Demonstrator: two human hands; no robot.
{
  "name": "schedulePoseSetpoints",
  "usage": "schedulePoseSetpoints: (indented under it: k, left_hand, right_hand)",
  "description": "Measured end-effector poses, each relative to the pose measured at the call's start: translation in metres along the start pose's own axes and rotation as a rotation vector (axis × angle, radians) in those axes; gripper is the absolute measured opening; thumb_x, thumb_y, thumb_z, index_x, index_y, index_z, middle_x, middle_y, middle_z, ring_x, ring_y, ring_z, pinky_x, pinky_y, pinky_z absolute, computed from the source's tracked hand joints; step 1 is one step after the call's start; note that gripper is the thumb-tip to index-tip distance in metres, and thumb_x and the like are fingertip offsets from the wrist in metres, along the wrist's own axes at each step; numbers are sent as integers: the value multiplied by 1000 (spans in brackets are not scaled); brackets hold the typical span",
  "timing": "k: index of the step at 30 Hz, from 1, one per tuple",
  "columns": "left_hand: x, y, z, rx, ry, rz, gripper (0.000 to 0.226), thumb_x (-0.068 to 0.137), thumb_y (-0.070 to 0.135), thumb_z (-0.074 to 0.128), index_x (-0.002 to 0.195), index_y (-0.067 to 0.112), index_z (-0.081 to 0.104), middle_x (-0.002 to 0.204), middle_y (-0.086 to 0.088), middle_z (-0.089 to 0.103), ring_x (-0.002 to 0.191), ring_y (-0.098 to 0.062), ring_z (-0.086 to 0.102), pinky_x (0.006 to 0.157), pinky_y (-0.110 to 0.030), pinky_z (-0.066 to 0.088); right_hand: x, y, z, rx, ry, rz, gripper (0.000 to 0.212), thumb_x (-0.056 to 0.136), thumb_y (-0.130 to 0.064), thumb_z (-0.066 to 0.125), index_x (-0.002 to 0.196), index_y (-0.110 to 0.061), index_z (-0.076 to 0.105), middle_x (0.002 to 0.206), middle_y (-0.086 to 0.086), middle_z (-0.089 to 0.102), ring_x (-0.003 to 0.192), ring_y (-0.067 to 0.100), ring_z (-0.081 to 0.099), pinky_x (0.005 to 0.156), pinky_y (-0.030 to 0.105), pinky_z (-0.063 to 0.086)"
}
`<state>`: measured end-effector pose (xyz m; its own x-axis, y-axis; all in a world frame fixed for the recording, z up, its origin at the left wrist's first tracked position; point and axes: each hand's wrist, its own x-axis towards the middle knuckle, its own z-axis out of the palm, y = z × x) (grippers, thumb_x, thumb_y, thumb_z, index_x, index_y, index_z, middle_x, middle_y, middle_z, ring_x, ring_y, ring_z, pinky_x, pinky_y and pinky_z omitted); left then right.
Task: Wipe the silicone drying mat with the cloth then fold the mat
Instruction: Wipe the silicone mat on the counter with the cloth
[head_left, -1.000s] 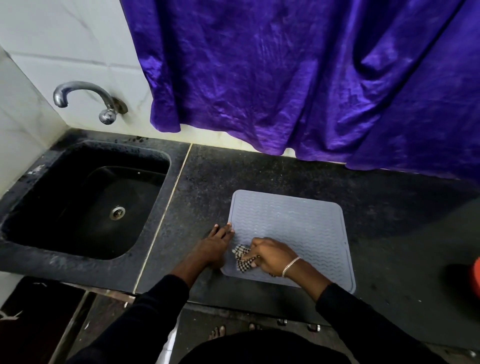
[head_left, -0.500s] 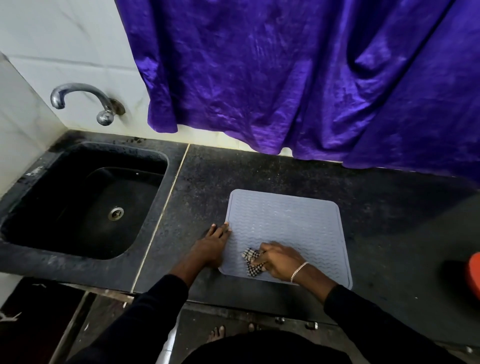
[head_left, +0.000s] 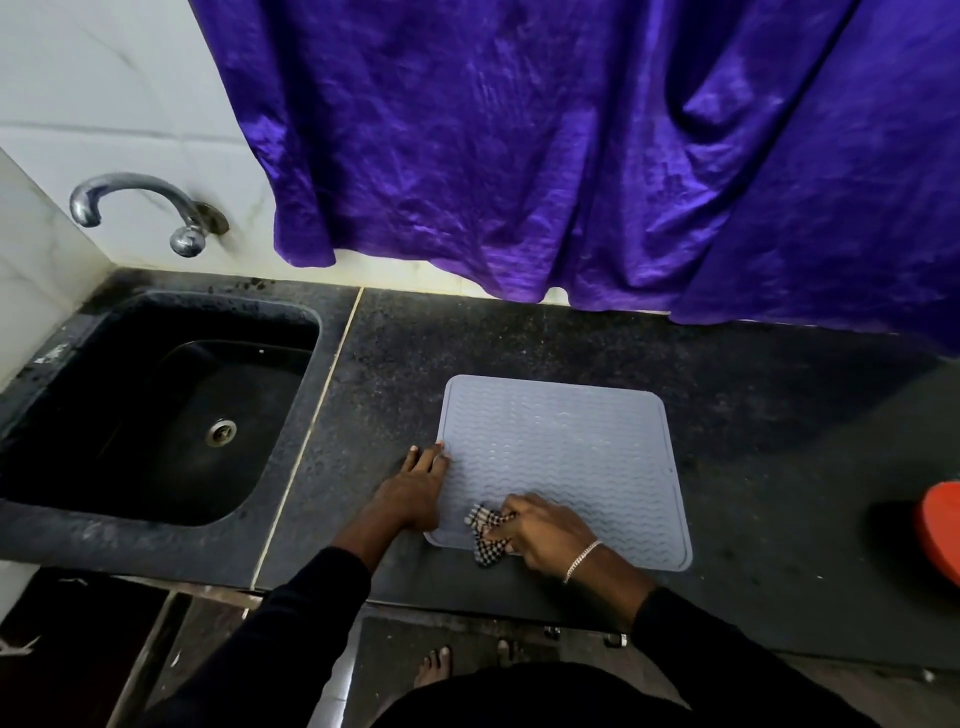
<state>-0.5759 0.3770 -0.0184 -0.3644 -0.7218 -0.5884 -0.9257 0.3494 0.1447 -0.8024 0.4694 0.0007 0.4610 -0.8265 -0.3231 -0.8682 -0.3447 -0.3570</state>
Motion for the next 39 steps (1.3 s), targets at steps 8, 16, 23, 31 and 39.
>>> schedulePoseSetpoints:
  k: [8,16,23,31,39]
  left_hand:
    - [0,11,0,-21,-18,-52,97,83,16,66,159,12,5,168,-1,-13,155,-37,-10,120,-55,30]
    - [4,30,6,65,-21,-119,88,88,14,59,158,11,6,167,-5,-19,153,-46,-12,115,-55,37]
    - [2,32,12,100,31,-125,84,89,9,54,158,11,6,168,-5,-16,153,-47,-7,113,-54,40]
    - [-1,33,13,85,65,-142,85,88,10,58,158,12,8,168,-2,-11,155,-42,-4,109,-53,43]
    - [-1,38,10,80,47,-157,84,89,8,53,158,10,5,168,-4,-13,154,-45,-7,114,-53,40]
  right_hand:
    - [-20,39,-19,22,-46,61,35,90,-28,61,124,-35,64,122,-1,57,117,22,53,88,30,45]
    - [-1,19,-18,61,-1,42,33,89,-24,62,121,-30,65,117,0,59,115,25,54,90,34,49]
    - [-48,57,2,55,53,78,37,90,-29,59,124,-43,61,124,-8,53,117,19,50,91,32,47]
    - [-69,93,-10,45,46,88,41,89,-31,64,127,-47,60,113,-11,54,110,14,53,81,23,43]
    - [-51,71,-2,82,84,40,35,87,-30,65,120,-41,63,112,-9,54,111,18,53,85,30,48]
